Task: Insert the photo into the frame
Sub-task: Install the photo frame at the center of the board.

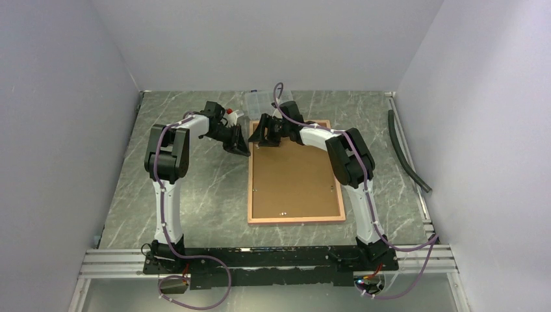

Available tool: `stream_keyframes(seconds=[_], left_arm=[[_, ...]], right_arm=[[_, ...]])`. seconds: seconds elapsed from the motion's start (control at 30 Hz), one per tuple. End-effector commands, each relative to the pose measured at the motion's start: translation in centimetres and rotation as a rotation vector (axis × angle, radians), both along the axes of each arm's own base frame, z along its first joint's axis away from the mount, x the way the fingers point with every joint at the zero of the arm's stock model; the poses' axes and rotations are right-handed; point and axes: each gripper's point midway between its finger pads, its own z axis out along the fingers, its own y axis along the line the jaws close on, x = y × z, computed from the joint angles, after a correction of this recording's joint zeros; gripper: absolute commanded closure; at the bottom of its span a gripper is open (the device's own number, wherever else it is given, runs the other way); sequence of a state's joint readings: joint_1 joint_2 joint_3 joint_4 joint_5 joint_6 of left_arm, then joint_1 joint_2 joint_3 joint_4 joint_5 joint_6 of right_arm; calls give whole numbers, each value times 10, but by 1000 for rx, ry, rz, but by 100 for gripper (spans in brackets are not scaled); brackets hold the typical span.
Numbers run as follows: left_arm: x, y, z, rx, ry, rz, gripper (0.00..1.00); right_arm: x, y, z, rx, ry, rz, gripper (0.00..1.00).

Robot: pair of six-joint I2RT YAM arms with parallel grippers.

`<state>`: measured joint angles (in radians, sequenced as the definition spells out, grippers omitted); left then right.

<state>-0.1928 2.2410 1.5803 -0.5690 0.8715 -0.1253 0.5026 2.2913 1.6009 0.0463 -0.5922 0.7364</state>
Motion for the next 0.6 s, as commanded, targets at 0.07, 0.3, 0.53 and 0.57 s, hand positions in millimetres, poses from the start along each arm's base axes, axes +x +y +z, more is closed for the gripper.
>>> stream_keyframes(seconds=[0.07, 0.3, 0.53, 0.57], left_arm=[[0, 0, -16, 55, -29, -12, 84], [1, 1, -16, 58, -32, -12, 85], [2, 0, -14, 55, -37, -11, 86], [2, 0, -15, 55, -35, -12, 86]], right_arm=[[-12, 20, -3, 52, 9, 76, 38], [-19, 19, -1, 77, 32, 65, 40], [-34, 17, 1, 76, 43, 68, 40], [-34, 17, 1, 78, 44, 70, 40]])
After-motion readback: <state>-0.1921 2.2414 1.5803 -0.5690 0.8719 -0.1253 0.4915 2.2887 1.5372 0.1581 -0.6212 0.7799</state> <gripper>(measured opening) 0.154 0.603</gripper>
